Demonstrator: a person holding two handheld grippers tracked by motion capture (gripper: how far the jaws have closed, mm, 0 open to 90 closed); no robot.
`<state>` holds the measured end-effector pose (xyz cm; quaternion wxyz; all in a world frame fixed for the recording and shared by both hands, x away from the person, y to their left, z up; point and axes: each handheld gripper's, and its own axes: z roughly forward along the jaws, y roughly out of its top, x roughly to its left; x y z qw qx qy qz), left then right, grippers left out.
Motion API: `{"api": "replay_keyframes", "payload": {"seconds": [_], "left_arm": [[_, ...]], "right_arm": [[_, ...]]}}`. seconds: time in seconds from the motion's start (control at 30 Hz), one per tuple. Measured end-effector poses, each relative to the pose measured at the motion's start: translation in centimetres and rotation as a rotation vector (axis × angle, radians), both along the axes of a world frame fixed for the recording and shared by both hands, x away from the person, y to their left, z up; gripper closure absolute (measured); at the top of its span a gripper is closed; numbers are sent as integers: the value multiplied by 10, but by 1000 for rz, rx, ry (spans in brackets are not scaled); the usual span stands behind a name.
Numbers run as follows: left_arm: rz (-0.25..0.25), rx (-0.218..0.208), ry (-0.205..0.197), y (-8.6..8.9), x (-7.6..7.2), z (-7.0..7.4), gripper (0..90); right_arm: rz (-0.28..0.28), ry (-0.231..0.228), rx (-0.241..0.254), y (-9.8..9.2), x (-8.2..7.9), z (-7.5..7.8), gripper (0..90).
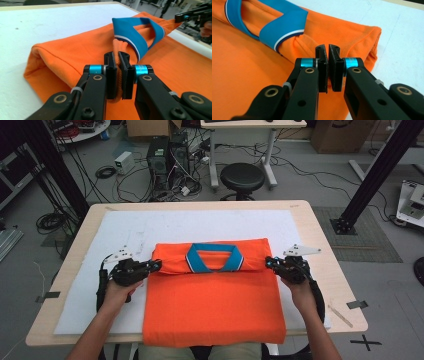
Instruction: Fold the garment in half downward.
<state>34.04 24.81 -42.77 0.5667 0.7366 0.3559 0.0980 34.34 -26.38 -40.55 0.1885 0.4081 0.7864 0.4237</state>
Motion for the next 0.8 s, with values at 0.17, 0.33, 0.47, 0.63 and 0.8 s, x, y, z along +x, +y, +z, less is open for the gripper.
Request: {"api": "replay_keyframes", "payload": {"seconds": [0.17, 0.33, 0.47, 0.63, 0.8], "left_arm": [[-40, 1, 7, 3, -20, -5, 849], [-57, -8, 16, 9, -35, -10, 848], [-84, -8, 24, 10, -45, -11, 848], [-121, -1, 24, 12, -58, -8, 847], [-114, -64, 11, 14, -55, -1, 520]], "right_arm": [[22, -11, 15, -4, -24, 2, 871], [41, -18, 13, -7, -47, 3, 870], [50, -10, 6, -9, -64, 3, 870], [59, 0, 1, -9, -79, 0, 869], [35, -5, 12, -10, -83, 0, 751]]}}
